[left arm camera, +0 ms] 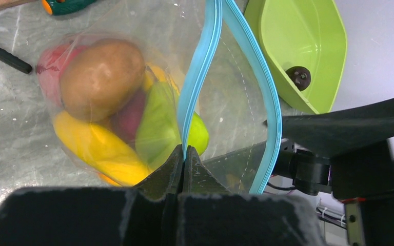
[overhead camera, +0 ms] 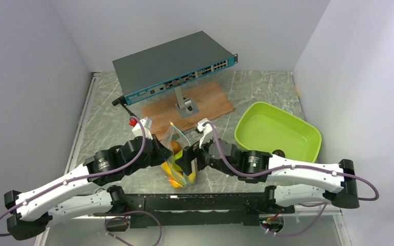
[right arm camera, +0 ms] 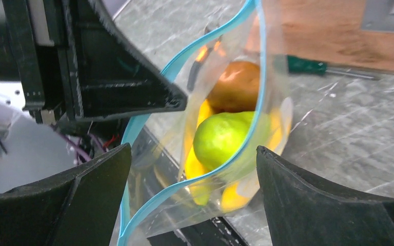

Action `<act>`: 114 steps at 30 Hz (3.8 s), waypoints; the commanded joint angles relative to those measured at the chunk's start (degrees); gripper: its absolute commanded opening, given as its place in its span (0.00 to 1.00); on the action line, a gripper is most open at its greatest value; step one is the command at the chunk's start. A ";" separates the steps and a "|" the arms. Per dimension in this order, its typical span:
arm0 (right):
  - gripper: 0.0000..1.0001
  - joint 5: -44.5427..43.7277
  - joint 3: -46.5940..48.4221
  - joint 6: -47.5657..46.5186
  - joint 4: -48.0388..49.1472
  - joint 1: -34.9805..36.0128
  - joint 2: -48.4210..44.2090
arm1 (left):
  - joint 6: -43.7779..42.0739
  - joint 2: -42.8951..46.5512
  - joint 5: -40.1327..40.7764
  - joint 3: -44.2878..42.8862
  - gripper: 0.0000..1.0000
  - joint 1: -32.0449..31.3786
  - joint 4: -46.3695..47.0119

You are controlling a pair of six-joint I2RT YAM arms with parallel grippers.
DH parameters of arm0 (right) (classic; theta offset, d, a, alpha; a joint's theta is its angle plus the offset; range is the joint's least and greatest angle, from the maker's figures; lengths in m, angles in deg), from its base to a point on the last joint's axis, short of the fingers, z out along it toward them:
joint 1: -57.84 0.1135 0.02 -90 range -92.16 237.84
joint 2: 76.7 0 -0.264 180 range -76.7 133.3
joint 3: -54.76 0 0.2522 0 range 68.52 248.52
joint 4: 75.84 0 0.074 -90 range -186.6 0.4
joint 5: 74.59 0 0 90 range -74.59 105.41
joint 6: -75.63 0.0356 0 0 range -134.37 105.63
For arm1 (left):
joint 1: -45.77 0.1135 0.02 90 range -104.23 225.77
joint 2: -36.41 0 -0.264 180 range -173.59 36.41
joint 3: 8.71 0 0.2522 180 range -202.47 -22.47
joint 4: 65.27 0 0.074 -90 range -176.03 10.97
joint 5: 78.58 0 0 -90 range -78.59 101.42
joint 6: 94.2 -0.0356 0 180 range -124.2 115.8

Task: Place the food in the zip-top bag and seal the zipper
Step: Adjust the zipper food storage bag at the center of the board.

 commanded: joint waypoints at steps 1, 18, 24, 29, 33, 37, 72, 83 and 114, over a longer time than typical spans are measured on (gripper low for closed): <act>0.94 9.02 0.51 -2.80 3.54 1.86 1.19 | -0.76 -0.94 0.40 -2.23 0.00 -0.18 3.39; 0.85 -32.71 10.23 -5.38 -8.48 17.58 16.41 | 2.70 -1.21 2.80 -2.71 0.00 -0.14 3.88; 0.32 -28.33 5.22 -13.61 1.69 17.63 14.24 | -0.48 -0.35 2.73 -2.92 0.42 -0.18 3.01; 0.00 -21.56 -2.83 -24.89 12.37 15.11 8.93 | -14.81 3.66 3.59 -3.80 0.72 -0.18 -0.09; 0.00 -4.59 -6.53 -32.60 13.15 8.24 4.53 | -29.81 10.86 1.69 -3.66 0.87 -0.01 -2.96; 0.00 4.67 -10.88 -37.15 12.73 4.14 -2.21 | -45.91 19.05 -4.95 -1.24 0.89 -0.01 1.30; 0.00 9.34 -16.06 -36.08 10.97 1.83 -16.38 | -51.35 -6.46 -70.49 14.38 0.84 47.02 39.97; 0.00 11.65 -14.03 -35.31 10.12 1.80 -11.93 | -46.39 -12.68 -72.86 13.42 0.37 47.01 45.54; 0.09 6.02 -7.69 -31.44 2.85 1.86 -9.99 | -50.65 -17.07 -79.84 10.37 0.05 47.01 36.01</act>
